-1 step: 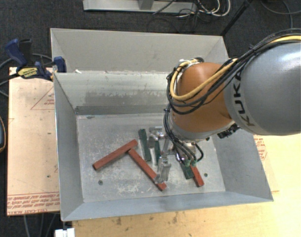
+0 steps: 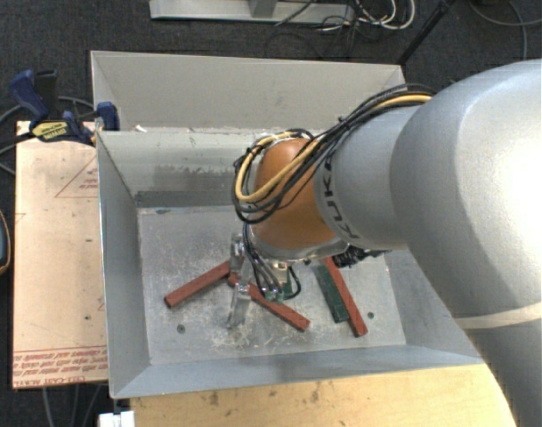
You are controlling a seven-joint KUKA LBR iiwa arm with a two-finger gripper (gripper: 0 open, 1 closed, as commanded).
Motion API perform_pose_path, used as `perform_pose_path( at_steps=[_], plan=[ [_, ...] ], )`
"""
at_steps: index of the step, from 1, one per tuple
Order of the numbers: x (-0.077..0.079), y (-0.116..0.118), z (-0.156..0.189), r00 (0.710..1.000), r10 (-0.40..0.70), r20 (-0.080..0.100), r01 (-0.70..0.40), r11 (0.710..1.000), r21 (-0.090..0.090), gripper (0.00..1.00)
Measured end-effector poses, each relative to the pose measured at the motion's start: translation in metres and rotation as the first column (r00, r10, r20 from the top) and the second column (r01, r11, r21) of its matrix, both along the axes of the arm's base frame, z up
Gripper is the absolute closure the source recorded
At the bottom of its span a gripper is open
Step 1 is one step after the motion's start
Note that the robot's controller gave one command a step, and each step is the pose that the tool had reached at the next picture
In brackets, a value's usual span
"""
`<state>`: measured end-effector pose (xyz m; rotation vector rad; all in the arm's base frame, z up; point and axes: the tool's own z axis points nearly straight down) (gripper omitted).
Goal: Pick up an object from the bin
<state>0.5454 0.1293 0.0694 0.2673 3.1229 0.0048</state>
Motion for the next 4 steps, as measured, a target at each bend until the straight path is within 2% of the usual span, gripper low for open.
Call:
perform_pose_path(
  at_steps=[1, 2, 3, 4],
  plan=[
    [0.002, 0.000, 0.004, 1.000, -0.001, 0.004, 0.001, 1.000, 0.001, 1.00],
    [-0.001, 0.000, 0.001, 1.000, 0.000, -0.005, 0.000, 1.000, -0.001, 0.00],
    [0.001, 0.000, 0.003, 1.000, -0.001, 0.003, 0.001, 1.000, 0.001, 1.00],
    [-0.041, -0.013, 0.000, 1.000, -0.022, -0.008, 0.022, 1.000, -0.002, 1.00]
  ],
)
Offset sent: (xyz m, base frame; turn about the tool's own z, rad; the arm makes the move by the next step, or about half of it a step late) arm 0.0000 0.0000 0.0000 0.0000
